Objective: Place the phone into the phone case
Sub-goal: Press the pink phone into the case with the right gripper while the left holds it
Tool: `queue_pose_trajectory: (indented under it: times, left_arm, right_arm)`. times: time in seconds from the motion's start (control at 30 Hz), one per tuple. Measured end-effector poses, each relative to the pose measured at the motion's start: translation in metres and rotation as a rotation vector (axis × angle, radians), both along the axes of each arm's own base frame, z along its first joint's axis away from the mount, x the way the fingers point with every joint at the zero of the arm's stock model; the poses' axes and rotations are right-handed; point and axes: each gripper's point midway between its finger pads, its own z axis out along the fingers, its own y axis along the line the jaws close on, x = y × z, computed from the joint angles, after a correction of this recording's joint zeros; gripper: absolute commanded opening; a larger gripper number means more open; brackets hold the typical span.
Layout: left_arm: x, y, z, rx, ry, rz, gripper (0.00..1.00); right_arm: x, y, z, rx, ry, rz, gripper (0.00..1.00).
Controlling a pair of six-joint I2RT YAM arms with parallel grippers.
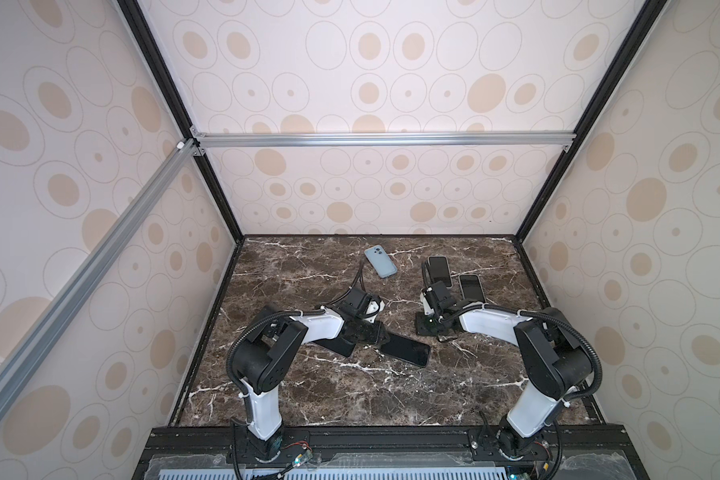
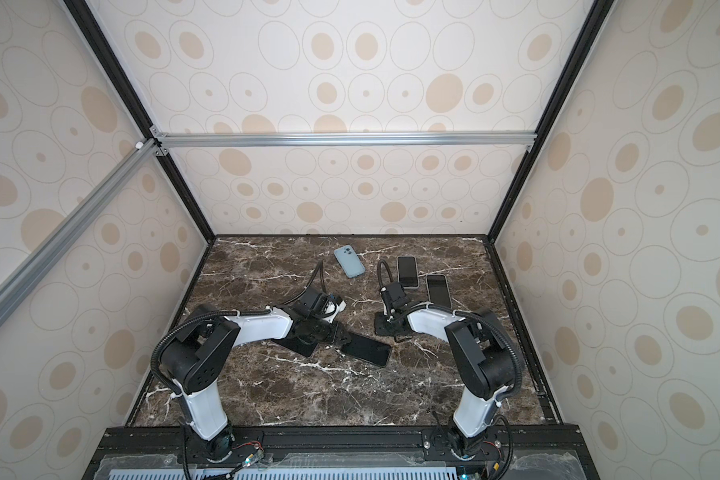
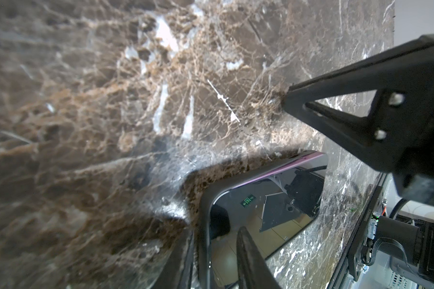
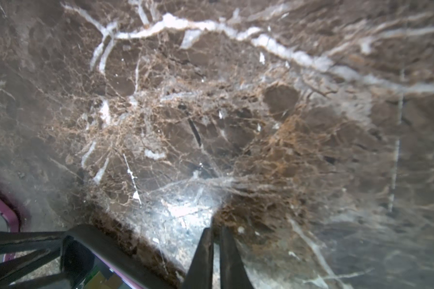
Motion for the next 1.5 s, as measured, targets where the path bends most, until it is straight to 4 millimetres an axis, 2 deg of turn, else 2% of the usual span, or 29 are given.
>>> queue_pose_trajectory:
  times: [0.1, 0.23, 0.43, 0.53, 0.6, 0.73, 0.9, 1.0, 1.5]
  left_arm:
    - [0.0, 0.0, 0.0, -0.001, 0.001, 0.0, 0.3]
    - [-0.002, -0.001, 0.0, -0.003, 0.0, -0.002, 0.3]
    - [-0.012, -0.004, 0.001, -0.009, 0.007, -0.018, 0.3]
    - [-0.02, -0.007, 0.001, -0.018, 0.026, -0.03, 0.3]
    - [-0.024, -0.01, 0.001, -0.027, 0.036, -0.04, 0.3]
    - [-0.027, -0.012, 0.002, -0.036, 0.047, -0.047, 0.3]
    - [-0.027, -0.012, 0.002, -0.035, 0.048, -0.046, 0.3]
    - [-0.027, -0.012, 0.002, -0.035, 0.047, -0.046, 0.3]
    - [-0.028, -0.01, 0.001, -0.026, 0.053, -0.044, 0.3]
  right_arm:
    - [-0.006, -0.002, 0.002, -0.02, 0.035, 0.004, 0.15]
    - [-0.024, -0.009, 0.01, -0.037, 0.086, 0.005, 0.18]
    - [-0.035, -0.014, 0.062, 0.025, -0.002, -0.009, 0.23]
    - [-0.047, -0.02, 0.073, 0.041, -0.03, -0.02, 0.23]
    - [-0.056, -0.026, 0.07, 0.034, -0.017, -0.028, 0.23]
    - [-0.075, -0.038, 0.051, -0.004, 0.049, -0.046, 0.23]
    - [-0.089, -0.047, 0.034, -0.019, 0.101, -0.065, 0.2]
    - [-0.09, -0.048, 0.03, -0.008, 0.107, -0.075, 0.16]
    - [-0.077, -0.043, 0.013, 0.009, 0.111, -0.081, 0.16]
